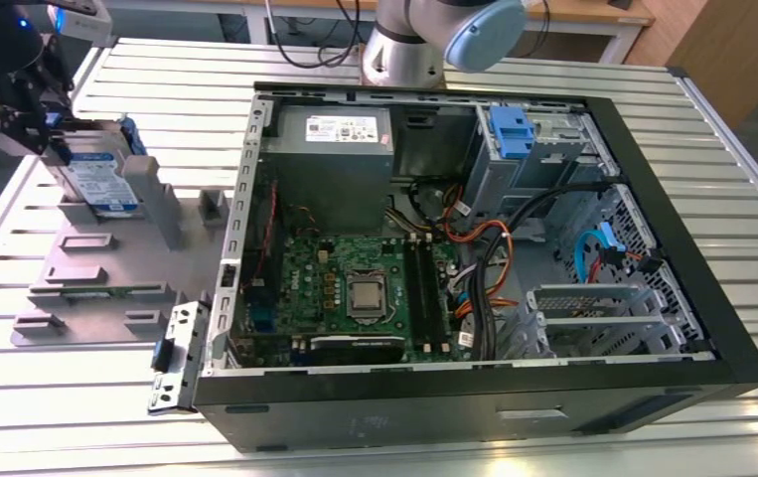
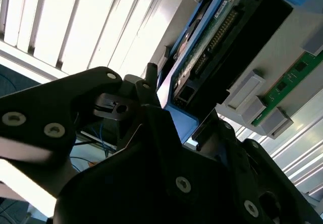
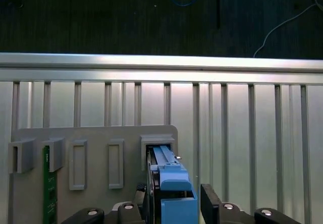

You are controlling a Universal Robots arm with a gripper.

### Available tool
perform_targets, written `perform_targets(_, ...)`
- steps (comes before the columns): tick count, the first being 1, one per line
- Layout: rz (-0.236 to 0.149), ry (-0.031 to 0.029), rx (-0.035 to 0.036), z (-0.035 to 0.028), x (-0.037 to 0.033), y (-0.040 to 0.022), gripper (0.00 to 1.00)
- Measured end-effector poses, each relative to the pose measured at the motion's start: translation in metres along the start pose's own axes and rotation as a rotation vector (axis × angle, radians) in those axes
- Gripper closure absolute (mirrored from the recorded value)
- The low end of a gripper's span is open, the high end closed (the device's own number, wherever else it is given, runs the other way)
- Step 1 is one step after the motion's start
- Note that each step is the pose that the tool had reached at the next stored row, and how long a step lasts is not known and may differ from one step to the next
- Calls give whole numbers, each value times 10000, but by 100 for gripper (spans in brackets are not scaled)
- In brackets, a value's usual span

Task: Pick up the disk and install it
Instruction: 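Pick up the disk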

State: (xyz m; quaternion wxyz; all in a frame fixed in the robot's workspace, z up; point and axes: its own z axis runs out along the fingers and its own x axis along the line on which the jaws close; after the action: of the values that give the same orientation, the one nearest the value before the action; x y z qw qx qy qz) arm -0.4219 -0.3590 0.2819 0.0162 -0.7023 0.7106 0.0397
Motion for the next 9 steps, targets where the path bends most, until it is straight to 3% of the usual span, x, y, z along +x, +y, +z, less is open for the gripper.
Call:
perform_targets(5,0,-2,0,0,0,0,63)
perform_targets(9,0,-1,0,0,0,0,63)
